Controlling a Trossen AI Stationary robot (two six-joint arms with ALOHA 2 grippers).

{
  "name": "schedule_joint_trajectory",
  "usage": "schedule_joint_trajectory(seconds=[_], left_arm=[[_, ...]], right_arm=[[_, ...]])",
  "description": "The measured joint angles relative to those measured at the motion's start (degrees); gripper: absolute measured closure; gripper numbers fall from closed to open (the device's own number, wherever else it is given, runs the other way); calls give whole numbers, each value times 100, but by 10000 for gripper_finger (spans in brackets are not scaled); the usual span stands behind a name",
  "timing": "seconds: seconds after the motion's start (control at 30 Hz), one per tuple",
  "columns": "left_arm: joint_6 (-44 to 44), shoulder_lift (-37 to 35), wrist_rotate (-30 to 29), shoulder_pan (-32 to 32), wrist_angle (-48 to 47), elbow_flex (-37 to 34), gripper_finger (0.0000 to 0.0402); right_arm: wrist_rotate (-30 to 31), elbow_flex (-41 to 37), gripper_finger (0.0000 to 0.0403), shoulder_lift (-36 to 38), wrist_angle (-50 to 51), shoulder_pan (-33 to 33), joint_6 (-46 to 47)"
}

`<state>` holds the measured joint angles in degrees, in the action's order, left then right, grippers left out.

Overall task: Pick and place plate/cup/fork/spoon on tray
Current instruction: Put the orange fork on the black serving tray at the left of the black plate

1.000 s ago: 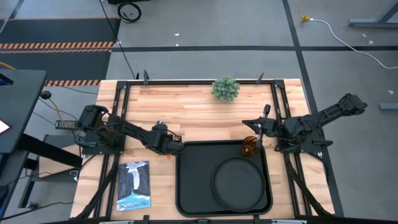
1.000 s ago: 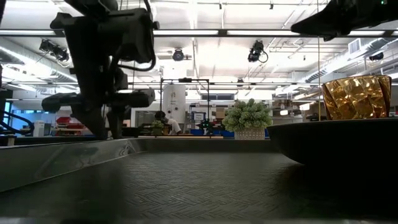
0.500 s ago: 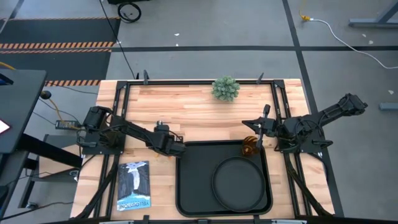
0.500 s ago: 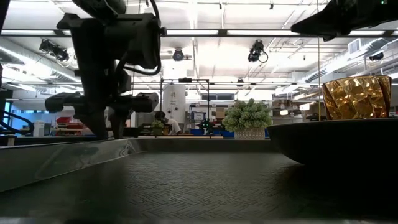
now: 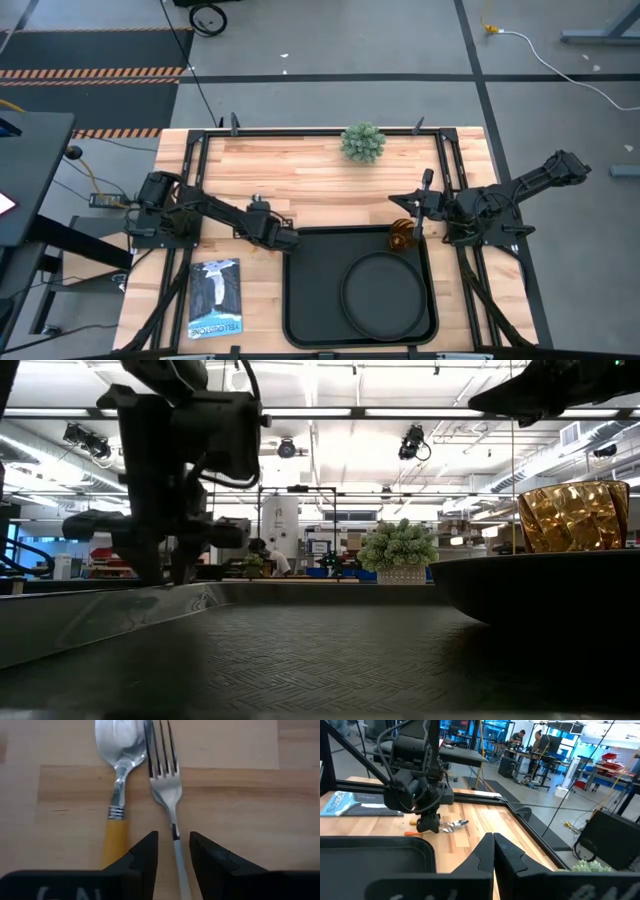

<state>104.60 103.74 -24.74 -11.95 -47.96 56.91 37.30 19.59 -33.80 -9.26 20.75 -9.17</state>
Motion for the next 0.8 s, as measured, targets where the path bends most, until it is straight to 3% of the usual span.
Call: schedule_joint_trajectory(seconds=[0.3,0.63,0.8], left_arm=[[-66,175,-2,16,130,19,289],[-182,186,107,27,192,19,386],[-225,180,95,25,201,15,384]], right_arm=[[-29,1,398,-44,-33,7,22],[-87,0,398,-70,-52,7,23],[-94,0,398,-70,-52,7,22]])
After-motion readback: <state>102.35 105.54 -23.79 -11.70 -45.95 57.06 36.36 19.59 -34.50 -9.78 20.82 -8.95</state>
